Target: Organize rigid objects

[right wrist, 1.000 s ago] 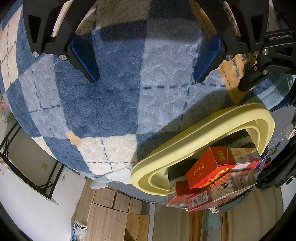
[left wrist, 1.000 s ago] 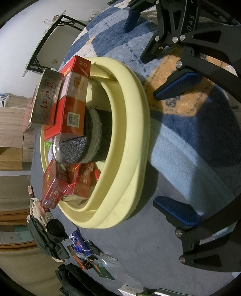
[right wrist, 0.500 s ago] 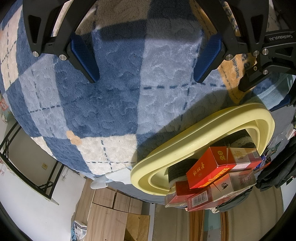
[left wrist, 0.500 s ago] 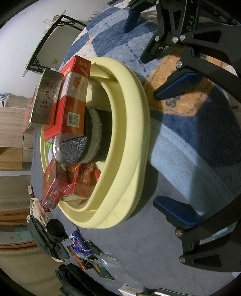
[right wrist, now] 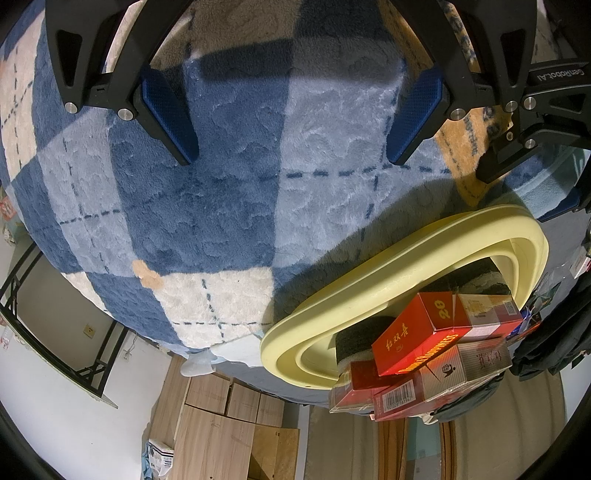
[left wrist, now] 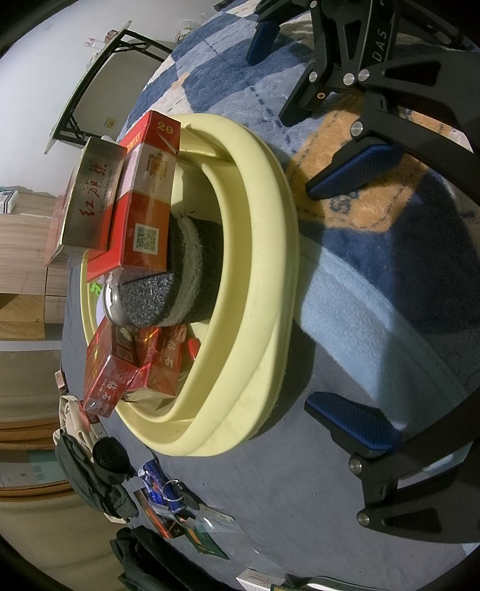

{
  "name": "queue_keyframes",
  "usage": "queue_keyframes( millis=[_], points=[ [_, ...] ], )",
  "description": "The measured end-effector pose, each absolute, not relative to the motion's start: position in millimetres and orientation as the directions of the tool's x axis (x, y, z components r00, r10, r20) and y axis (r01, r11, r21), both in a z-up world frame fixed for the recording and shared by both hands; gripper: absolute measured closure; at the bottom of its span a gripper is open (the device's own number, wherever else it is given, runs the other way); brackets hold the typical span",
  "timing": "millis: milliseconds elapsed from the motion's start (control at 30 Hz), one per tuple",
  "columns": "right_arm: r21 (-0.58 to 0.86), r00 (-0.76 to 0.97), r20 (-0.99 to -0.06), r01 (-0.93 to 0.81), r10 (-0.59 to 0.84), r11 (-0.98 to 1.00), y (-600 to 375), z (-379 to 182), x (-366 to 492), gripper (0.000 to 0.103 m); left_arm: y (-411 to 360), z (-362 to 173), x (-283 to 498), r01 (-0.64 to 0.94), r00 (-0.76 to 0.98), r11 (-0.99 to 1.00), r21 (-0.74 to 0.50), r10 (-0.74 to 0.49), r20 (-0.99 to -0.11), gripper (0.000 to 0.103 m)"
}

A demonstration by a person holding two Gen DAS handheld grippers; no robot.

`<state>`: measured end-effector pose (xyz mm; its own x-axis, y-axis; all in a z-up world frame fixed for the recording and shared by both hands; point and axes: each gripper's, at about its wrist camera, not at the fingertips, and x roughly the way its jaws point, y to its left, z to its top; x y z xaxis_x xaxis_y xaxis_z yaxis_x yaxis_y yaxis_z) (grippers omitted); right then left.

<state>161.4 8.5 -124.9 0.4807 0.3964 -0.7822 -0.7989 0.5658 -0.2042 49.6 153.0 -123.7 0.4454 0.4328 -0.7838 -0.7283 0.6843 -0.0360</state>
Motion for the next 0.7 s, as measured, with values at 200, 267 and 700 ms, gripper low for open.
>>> queue_keyframes(
  millis=[200,267,700],
  points=[
    [-0.204,0.481,-0.782,-0.799,0.396,0.566,8.5,-124.9,161.4,0.0,152.7,-123.9,50.2,-0.728,0.446,0.684,-0.037,0.432,-0.784,0.0],
    [-0.205,0.481,-0.782,-0.799,0.397,0.566,8.3,-125.1,162.1,0.0,152.9,-123.8,50.4,-0.728,0.445,0.684,-0.036,0.433,-0.784,0.0],
    [-0.204,0.481,-0.782,-0.799,0.396,0.566,8.6,-124.9,161.3,0.0,153.0,-123.8,49.7,-0.728,0.446,0.684,-0.036,0.433,-0.784,0.0]
  ],
)
